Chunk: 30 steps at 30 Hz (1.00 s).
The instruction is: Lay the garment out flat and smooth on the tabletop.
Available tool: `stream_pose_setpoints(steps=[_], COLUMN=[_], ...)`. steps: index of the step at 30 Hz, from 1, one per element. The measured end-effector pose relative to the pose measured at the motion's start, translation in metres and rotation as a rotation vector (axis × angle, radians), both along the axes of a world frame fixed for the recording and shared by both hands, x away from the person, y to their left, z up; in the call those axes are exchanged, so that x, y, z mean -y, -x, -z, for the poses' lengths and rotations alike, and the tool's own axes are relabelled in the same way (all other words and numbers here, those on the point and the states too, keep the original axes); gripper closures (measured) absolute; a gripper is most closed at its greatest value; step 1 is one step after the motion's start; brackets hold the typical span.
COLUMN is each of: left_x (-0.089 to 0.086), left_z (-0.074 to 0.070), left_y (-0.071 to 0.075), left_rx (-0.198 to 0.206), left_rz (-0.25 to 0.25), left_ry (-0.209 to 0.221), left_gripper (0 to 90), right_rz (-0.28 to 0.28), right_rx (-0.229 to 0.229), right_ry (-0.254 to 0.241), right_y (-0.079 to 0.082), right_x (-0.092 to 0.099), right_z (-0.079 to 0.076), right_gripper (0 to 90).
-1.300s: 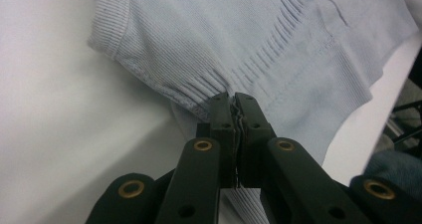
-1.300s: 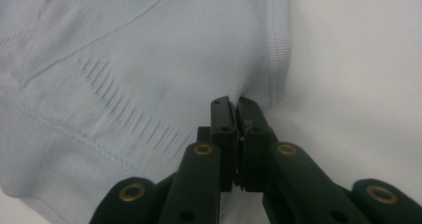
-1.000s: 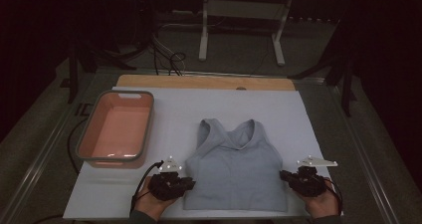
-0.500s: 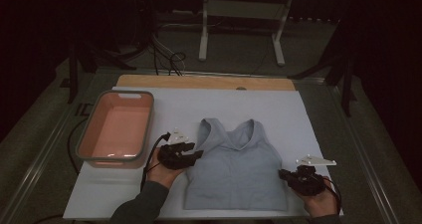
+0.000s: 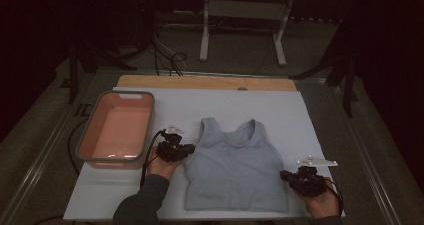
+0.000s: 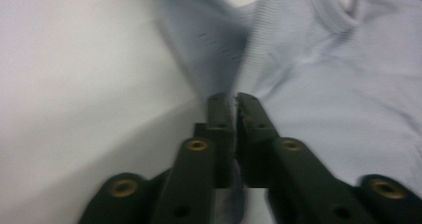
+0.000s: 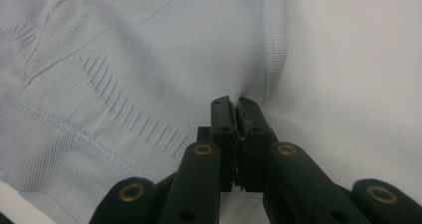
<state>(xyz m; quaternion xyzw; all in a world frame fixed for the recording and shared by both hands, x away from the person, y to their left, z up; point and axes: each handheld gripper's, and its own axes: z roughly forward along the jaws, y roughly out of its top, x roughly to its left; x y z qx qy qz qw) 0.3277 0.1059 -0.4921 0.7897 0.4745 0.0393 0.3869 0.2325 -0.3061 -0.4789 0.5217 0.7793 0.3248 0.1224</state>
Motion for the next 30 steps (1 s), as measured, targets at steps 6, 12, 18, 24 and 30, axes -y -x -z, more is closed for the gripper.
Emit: stream_pose_setpoints(steps=[6,12,18,24,30], left_x=[-0.012,-0.018,-0.015,-0.01,-0.007], left_z=[-0.005,-0.009,-0.011,-0.006,-0.004], left_y=[0.016,0.034,0.047,0.057,0.064], left_rx=[0.029,0.06,0.068,0.056,0.045], left_rz=[-0.025,-0.049,-0.04,-0.018,-0.011], left_ry=[0.047,0.057,0.055,0.078,0.087], left_gripper=[47.9,29.7,22.1,19.9,20.0], right_rz=[0.019,0.029,0.023,0.009,0.009], right_rx=[0.036,0.099,0.137,0.165,0.18], right_ry=[-0.007,-0.026,-0.052,-0.052,-0.045], right_y=[-0.001,-0.005,-0.011,-0.013,-0.013], right_x=[0.002,-0.005,-0.012,-0.015,-0.016], right_z=[-0.002,-0.007,-0.009,-0.009,-0.008], right_gripper=[54.3,31.2,19.4,14.5,14.3])
